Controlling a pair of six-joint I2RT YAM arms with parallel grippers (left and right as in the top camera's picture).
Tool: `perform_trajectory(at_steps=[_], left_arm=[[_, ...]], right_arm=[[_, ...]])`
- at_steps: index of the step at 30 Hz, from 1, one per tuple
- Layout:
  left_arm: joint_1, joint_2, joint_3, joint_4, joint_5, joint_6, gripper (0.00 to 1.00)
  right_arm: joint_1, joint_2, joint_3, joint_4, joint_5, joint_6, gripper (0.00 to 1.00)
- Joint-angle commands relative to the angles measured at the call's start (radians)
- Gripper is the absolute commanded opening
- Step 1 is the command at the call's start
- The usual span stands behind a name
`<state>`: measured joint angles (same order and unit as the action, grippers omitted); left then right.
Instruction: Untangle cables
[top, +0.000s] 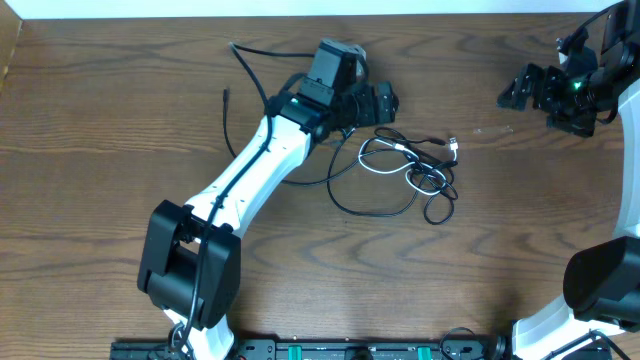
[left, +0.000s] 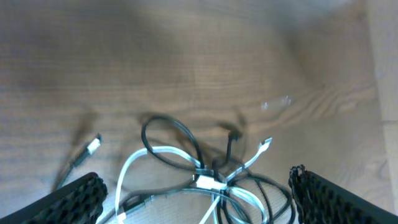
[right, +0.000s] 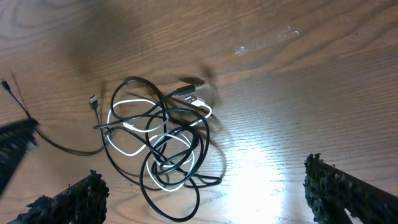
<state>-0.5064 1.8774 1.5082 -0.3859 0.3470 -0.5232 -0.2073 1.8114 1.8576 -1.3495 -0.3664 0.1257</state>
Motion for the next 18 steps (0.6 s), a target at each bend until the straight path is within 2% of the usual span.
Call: perform_trajectory(at_steps=[1,18], left_arm=[[-0.017,0.014,0.019,-0.032,0.015,0.014,0.98],[-0.018,0.014,0.019,-0.265,0.016,0.033,0.98]], right_arm=[[0.013,0.001,-0.001,-0.004,-0.011,0.008,0.99],[0.038,0.001,-0.001,-0.040,-0.006,0.008,0.99]])
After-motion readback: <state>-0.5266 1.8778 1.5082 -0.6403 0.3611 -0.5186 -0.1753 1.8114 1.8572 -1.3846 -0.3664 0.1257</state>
